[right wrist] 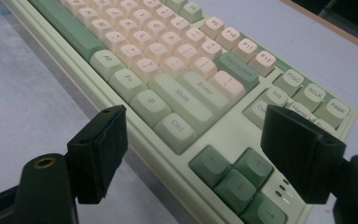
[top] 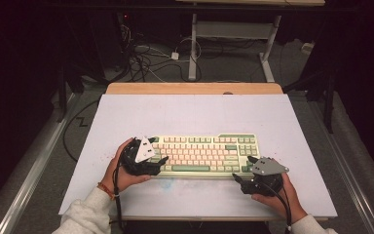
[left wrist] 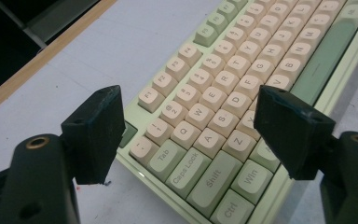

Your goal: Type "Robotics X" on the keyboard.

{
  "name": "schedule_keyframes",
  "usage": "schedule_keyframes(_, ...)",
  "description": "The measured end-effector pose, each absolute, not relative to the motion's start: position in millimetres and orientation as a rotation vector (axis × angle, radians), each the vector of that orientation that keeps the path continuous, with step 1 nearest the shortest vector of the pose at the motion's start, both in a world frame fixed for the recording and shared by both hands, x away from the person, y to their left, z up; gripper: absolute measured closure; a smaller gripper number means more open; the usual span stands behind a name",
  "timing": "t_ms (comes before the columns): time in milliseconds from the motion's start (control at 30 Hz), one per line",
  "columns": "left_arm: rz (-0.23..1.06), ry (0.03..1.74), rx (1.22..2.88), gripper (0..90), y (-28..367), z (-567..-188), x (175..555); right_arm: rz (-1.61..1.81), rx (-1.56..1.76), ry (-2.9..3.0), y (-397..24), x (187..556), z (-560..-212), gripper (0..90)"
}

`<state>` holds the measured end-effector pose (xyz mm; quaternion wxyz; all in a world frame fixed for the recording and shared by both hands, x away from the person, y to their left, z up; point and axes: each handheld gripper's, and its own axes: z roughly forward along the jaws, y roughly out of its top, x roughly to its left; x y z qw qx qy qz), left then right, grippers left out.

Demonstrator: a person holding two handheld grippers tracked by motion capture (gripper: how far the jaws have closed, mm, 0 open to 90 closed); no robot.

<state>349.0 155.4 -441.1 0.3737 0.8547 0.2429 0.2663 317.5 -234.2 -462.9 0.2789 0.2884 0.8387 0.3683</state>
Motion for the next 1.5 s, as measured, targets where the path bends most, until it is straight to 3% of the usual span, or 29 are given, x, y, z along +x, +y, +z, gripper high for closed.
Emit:
schedule_keyframes(100,0.638,0.644,2.169,22.7,154.6,-442.6,347.2,0.984,0.777,2.249,-234.4,318.0,-463.0,23.2)
schedule_keyframes(300,0.559,0.634,2.146,37.5,145.7,-440.1,342.6,0.982,0.781,2.237,-235.1,317.2,-461.3,23.1)
schedule_keyframes(700,0.422,0.526,2.231,81.8,121.7,-442.9,339.4,0.997,0.777,2.214,-237.2,314.8,-457.0,22.8)
schedule_keyframes(933,0.384,0.498,2.312,86.8,104.9,-449.7,342.5,0.992,0.776,2.22,-235.4,314.7,-458.1,22.8)
schedule_keyframes(1500,0.362,0.509,2.386,86.2,84.6,-456.9,353.6,0.972,0.773,2.232,-234.1,315.4,-459.9,22.9)
